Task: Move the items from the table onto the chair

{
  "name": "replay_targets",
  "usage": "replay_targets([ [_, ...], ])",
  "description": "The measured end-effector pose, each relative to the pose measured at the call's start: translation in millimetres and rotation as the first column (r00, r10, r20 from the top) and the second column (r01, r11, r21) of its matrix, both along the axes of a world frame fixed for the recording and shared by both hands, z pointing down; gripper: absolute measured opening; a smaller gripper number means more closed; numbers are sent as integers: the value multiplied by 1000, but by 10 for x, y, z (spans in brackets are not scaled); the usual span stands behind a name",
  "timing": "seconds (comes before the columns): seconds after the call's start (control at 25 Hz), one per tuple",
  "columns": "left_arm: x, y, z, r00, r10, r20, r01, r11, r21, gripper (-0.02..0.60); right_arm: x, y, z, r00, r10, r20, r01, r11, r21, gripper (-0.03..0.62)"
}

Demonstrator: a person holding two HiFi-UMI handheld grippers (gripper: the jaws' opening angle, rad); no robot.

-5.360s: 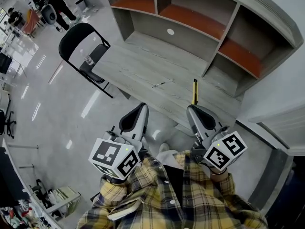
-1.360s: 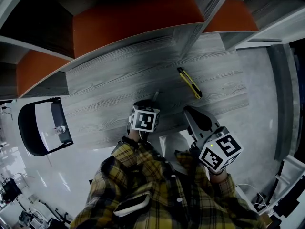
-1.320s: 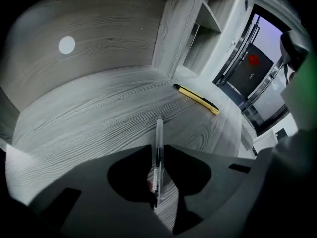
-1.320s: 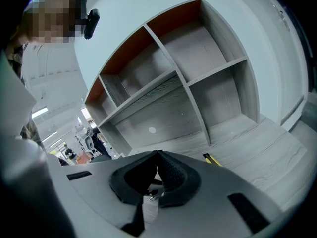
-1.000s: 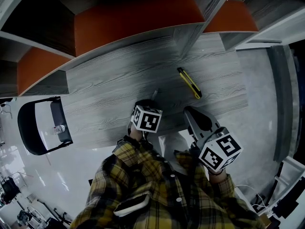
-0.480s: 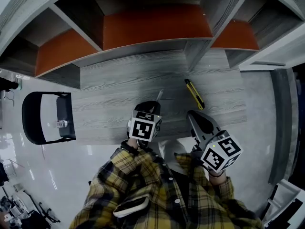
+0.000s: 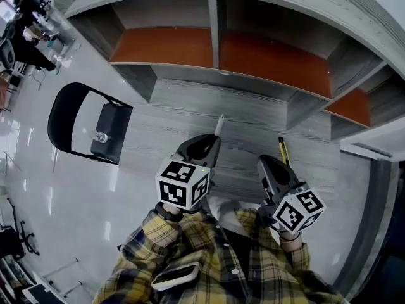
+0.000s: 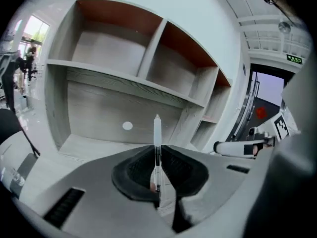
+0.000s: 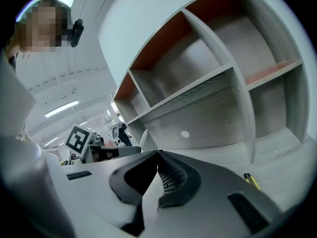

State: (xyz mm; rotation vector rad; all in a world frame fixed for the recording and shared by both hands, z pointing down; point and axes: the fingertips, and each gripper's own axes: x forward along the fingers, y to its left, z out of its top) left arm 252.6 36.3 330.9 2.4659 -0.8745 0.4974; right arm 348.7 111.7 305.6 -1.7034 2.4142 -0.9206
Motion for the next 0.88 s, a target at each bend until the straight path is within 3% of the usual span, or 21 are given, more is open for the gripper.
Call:
replay_targets([
  [0.2, -741, -154, -112, 990, -139, -13, 139, 990, -2, 43, -615, -311, -38, 991, -136, 5, 136, 991, -2, 17],
  [0.44, -1863, -392, 3, 962, -273, -23, 272, 962, -33, 43, -1502, -634, 26, 974, -225, -5, 225, 974, -21, 17],
  [0.64, -2811, -675, 193, 951, -310, -2, 309, 949, -54, 43, -2243, -857, 252, 977, -214, -10, 213, 975, -65, 17],
  [0.88, -3945, -1083, 508, 952, -297, 79, 302, 952, -57, 43, -3192, -1094, 560, 986, -164, 6, 163, 980, -116, 17],
])
